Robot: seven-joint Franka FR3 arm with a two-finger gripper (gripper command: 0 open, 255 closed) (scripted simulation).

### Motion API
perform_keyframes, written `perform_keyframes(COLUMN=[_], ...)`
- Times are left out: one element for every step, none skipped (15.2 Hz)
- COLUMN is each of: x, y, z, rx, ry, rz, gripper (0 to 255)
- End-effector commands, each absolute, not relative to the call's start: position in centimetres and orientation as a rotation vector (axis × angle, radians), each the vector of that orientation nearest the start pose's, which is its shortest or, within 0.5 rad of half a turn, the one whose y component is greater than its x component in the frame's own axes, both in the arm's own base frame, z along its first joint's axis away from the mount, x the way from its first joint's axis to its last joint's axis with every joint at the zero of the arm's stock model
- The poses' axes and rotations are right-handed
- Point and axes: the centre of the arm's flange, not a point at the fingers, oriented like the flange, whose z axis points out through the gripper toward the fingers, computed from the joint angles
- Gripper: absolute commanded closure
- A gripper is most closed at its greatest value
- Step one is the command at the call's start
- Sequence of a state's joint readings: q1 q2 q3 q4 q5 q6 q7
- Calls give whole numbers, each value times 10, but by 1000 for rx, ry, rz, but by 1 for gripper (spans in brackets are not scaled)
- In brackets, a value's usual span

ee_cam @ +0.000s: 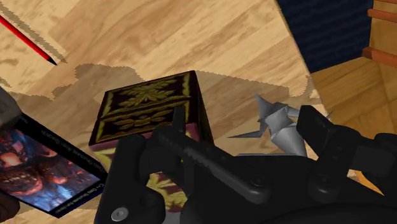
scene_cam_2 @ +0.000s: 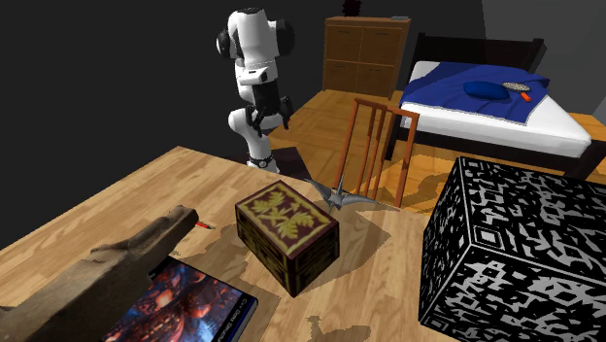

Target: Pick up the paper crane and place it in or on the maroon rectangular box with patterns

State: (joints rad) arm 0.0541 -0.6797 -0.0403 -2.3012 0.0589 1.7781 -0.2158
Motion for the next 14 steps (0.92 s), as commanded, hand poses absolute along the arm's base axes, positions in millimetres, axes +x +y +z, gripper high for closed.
perform_keyframes(x=[380,389,397,405,413,421,429,436,443,450,457,464,470,476], y=[22,29,36,43,51,59,67,75,83,91,100,109,118,126], z=[585,578,571,563,556,549,541,534,526,519,511,504,496,489], rx=[-3033,-3028,-3022,-3016,-3009,-3002,-2995,-2987,-2979,-2970,-2961,-2951,-2941,-2931], ry=[-425,-461,-497,-534,-570,-606,-643,-679,-715,-750,-786,-822,-857,-893], rz=[-250,-249,-247,-245,-243,-241,-239,-237,-235,-233,-231,-229,-227,-225], gripper=[0,0,0,0,0,0,0,0,0,0,0,0,0,0])
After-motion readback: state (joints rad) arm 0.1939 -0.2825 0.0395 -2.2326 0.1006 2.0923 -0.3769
